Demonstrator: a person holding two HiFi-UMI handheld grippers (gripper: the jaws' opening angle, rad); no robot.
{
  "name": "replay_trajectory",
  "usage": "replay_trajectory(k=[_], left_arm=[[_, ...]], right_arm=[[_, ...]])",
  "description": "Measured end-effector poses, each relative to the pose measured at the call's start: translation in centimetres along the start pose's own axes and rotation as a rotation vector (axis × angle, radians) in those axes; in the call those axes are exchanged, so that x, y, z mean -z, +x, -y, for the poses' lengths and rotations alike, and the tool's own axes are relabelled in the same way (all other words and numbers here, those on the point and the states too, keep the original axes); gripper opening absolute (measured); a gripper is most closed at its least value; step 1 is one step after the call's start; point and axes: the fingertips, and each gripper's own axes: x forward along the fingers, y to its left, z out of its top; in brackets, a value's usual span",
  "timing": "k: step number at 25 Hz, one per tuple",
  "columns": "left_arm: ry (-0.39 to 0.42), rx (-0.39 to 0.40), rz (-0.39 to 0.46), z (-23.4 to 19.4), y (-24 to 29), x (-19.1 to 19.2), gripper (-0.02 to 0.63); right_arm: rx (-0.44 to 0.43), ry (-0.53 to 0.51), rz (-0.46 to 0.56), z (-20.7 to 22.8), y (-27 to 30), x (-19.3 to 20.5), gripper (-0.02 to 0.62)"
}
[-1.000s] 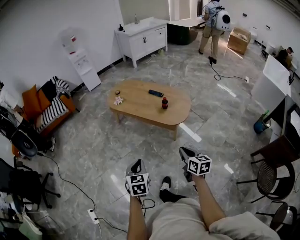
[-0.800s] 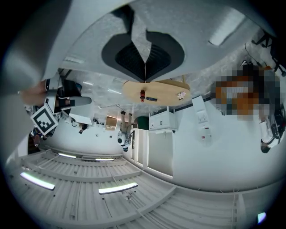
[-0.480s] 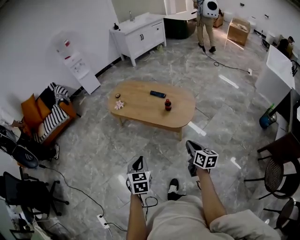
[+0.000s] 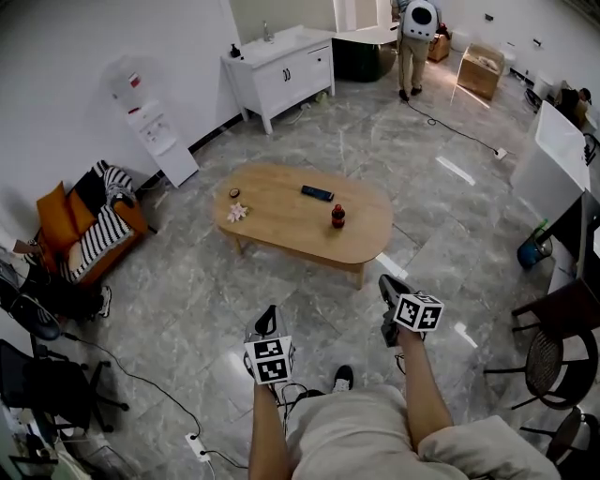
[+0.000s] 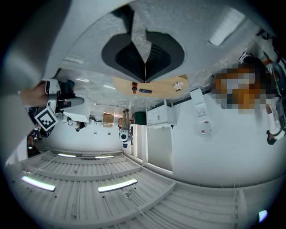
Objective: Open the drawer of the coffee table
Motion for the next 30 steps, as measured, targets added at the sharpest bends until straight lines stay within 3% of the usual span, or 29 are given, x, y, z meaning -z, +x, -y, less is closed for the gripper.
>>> replay_trajectory(k=[5, 10, 17, 21, 25, 30], left_arm=[[0.037, -0.036, 0.004, -1.9, 1.6, -0.7, 0.012], [0.072, 0.007, 0.043, -2.2, 4.5, -4.1, 0.012], [0.153, 0.051, 0.085, -3.5, 10.0, -4.8, 0.012], [0.130, 0.106, 0.067, -3.8, 15.3, -3.9, 0.012], [0.081, 0.155, 0.042, -4.6, 20.5, -1.6, 0.012], [0.077, 0.204, 0.053, -6.8, 27.5, -0.7, 0.012]], right_arm=[[0.013, -0.078, -0.011, 1.9, -1.3, 0.0, 0.017], [-0.006, -0.104, 0.004, 2.0, -0.9, -0.5, 0.017], [0.057, -0.047, -0.077, 4.3, 1.7, 5.2, 0.017], [0.111, -0.068, -0.106, 6.0, 4.3, 5.4, 0.017], [0.101, -0.118, -0.131, 6.4, 7.5, 5.7, 0.015], [0.141, -0.129, -0.080, 7.4, 13.6, 4.8, 0.015]])
